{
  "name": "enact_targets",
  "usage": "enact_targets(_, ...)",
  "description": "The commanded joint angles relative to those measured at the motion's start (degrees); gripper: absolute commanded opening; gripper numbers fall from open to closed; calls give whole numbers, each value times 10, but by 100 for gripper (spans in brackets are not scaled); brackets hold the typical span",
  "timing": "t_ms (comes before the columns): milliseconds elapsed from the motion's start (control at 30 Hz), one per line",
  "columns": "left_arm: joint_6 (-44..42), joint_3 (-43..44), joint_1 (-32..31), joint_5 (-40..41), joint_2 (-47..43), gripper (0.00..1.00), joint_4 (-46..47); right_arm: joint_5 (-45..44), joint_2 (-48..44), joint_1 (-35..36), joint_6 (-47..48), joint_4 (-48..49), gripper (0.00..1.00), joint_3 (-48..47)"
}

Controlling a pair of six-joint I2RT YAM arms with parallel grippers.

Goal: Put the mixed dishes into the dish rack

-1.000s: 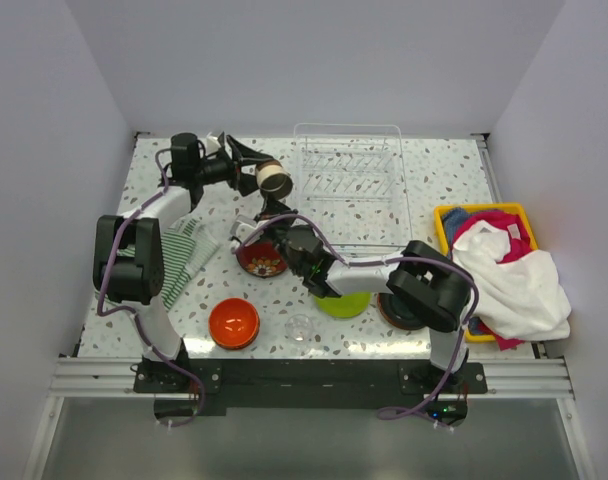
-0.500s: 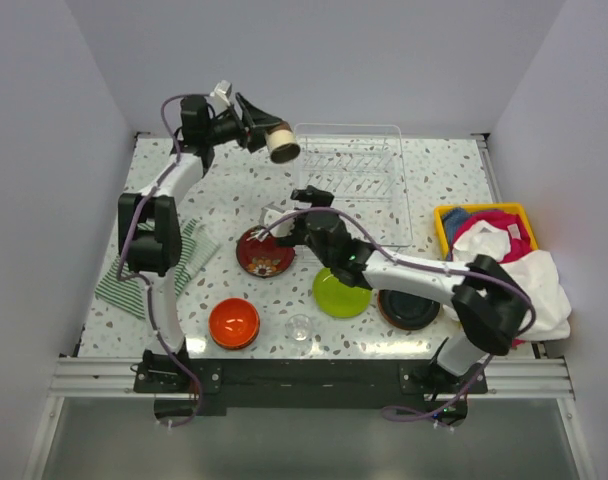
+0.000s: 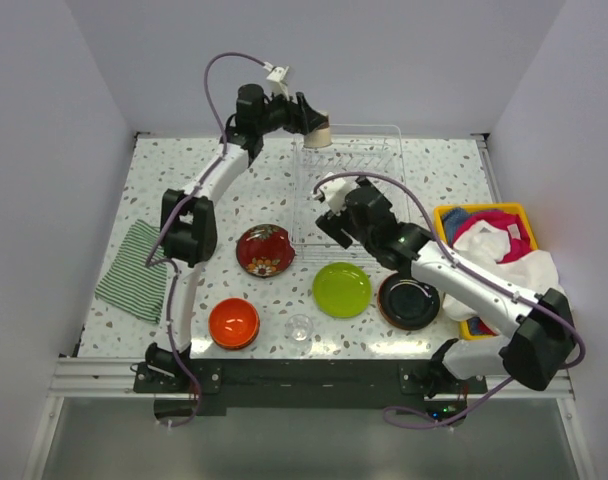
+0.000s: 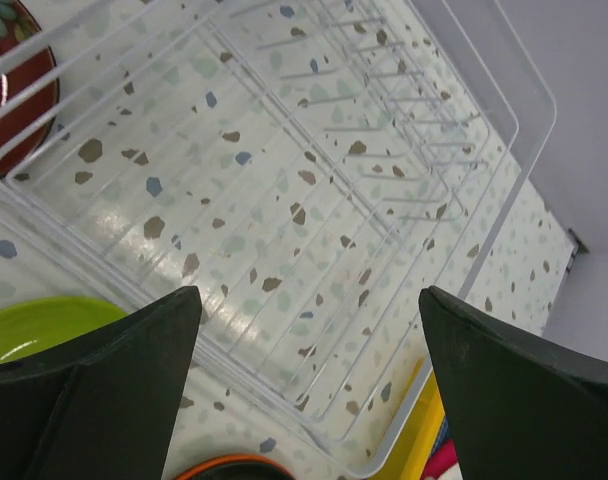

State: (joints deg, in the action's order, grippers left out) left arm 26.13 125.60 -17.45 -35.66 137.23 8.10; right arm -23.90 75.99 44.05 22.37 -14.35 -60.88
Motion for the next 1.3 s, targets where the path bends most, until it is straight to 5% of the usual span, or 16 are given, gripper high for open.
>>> enact_targets(0,-179,28,-14,141,2,0,51,32,-13,-79,-145,-109,96,-81)
enact_targets(233,-234,-35,-33,212,-3,0,126,78,26,-141,-189,-193,99,-152)
enact_targets(1267,-315,-80,-93,337,93,0,343,57,-29,-172,-180,-203,99,-59)
